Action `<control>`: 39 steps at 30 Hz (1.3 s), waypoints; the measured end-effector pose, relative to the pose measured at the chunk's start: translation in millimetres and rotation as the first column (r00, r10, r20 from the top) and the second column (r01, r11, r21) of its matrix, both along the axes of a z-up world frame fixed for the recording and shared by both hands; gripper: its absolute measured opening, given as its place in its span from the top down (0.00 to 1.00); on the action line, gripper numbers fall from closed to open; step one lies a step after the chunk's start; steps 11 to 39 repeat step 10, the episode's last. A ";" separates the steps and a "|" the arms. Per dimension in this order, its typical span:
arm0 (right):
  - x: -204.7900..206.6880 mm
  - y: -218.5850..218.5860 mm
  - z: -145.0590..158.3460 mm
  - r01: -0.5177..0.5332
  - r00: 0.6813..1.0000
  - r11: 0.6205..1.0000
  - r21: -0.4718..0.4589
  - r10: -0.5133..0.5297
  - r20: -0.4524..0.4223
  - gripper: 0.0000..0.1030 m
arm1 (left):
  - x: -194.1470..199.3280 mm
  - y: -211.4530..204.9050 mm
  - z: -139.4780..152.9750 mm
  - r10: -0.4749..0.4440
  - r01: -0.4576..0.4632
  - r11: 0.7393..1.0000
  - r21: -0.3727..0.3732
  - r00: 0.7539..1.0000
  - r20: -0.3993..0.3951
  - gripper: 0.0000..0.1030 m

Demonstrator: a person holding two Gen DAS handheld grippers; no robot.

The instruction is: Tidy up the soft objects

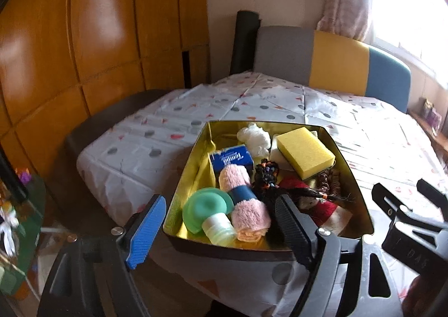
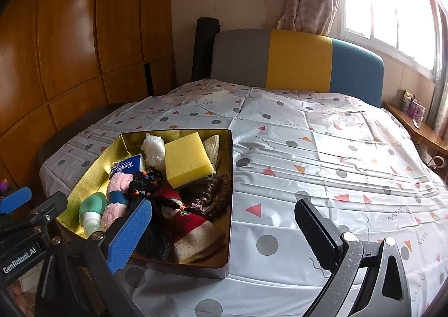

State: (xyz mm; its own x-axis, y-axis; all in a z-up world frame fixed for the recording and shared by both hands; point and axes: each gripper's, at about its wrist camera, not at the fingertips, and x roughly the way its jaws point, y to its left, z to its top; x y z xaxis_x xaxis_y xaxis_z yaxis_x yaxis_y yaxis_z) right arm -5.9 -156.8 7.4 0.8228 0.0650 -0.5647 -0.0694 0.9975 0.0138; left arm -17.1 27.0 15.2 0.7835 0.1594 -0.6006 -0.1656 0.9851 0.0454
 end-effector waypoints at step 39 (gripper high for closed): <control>9.1 -7.2 -10.0 0.008 0.999 1.000 0.014 -0.007 -0.033 0.00 | 4.7 1.5 -2.2 0.015 -0.015 1.000 0.012 1.000 0.007 0.34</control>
